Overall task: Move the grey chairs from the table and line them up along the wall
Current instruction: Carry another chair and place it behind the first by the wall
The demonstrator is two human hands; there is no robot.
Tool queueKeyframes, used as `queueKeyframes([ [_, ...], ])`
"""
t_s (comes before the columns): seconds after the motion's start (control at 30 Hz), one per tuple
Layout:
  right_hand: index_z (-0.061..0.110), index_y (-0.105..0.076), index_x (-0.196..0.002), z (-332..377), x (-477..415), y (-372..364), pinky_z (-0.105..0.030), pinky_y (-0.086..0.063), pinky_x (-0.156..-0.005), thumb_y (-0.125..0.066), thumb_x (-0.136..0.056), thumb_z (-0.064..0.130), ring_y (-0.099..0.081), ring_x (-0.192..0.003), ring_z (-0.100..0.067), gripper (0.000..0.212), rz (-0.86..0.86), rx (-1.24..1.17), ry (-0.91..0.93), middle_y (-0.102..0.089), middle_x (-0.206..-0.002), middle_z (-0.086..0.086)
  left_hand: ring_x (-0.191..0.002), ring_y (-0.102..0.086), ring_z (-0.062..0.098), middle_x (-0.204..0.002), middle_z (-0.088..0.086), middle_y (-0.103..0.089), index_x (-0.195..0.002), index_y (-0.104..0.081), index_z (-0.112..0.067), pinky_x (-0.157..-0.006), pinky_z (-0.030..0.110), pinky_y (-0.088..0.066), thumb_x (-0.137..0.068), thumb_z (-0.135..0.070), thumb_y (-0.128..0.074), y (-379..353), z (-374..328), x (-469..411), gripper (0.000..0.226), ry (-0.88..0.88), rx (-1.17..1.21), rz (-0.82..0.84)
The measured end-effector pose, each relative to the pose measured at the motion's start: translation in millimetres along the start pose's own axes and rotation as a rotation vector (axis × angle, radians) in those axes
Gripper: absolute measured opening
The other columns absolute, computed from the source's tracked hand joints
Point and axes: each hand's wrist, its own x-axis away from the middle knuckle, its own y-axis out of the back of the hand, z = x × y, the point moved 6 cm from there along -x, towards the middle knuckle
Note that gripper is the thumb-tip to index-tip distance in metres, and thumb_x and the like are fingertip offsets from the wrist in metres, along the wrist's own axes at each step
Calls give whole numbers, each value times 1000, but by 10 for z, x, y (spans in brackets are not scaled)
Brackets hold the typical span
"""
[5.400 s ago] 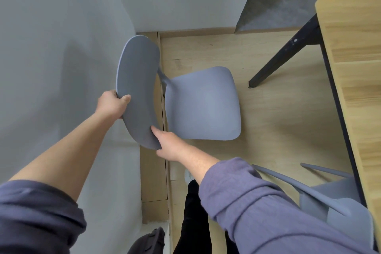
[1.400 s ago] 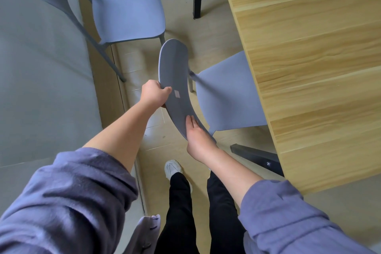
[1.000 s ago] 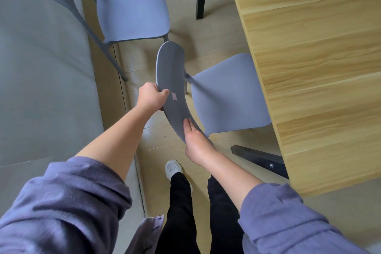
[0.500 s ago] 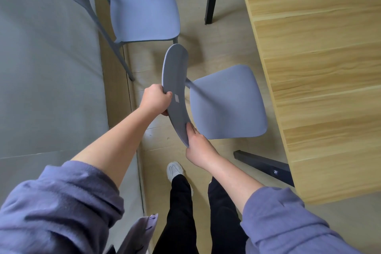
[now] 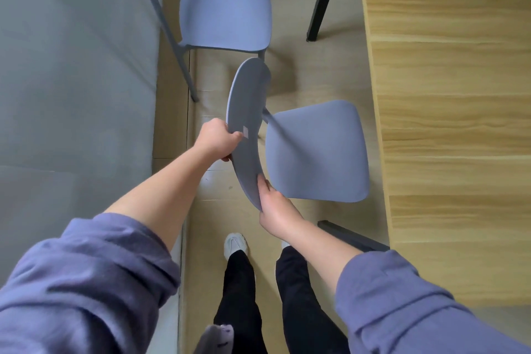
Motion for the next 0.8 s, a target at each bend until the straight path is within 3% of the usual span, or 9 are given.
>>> queueKeyframes([
  [0.1,14,-5,-152,59,11,-18,-42,-53,-84,-47,-83,-8,-58,-114,-37,84,7,-27,-9,-26,-157,-10,-43,-60,20,-76,14,-65,-82,-59,-3,-38,21,-43,-89,-20,-51,47,39,17,20,-8,-10,-8],
  [0.2,15,-8,-152,176,-13,-14,-42,-52,-84,-49,-84,-6,-57,-113,-38,82,-12,-56,8,-32,-153,-11,-45,-61,20,-84,14,-66,-91,-60,-2,-32,17,-42,-90,-20,-51,150,98,-3,20,-5,0,-1],
  [0.37,15,-10,-151,519,-75,-97,-35,-45,-73,-52,-86,-2,-59,-108,-37,80,-33,-81,32,-40,-147,-14,-48,-63,21,-92,13,-65,-93,-60,-4,-44,24,-49,-91,-21,-53,415,310,2,18,-3,5,-26],
  [0.5,15,-9,-151,850,-124,-208,-38,-47,-75,-49,-84,-5,-58,-110,-39,81,-19,-90,44,-39,-148,-14,-52,-63,22,-95,13,-65,-92,-60,-4,-46,26,-54,-89,-19,-55,665,574,10,16,27,36,-55],
  [0.63,15,-7,-152,1130,-154,-328,-44,-52,-80,-48,-84,-5,-57,-110,-40,82,14,-84,59,-39,-147,-14,-57,-64,28,-95,15,-65,-87,-61,-2,-58,36,-59,-87,-17,-57,862,836,56,16,68,66,-92],
  [0.73,15,-6,-152,1301,-178,-411,-46,-52,-84,-47,-83,-6,-55,-113,-41,83,37,-78,69,-34,-152,-12,-54,-60,24,-91,12,-62,-87,-59,-2,-41,26,-50,-88,-18,-58,987,986,79,16,83,46,-112],
  [0.8,16,-5,-152,1390,-202,-450,-48,-51,-86,-46,-83,-7,-54,-115,-42,84,50,-75,71,-31,-154,-12,-53,-58,23,-89,12,-61,-85,-58,-3,-38,24,-44,-88,-19,-58,1055,1061,82,16,91,33,-117],
])
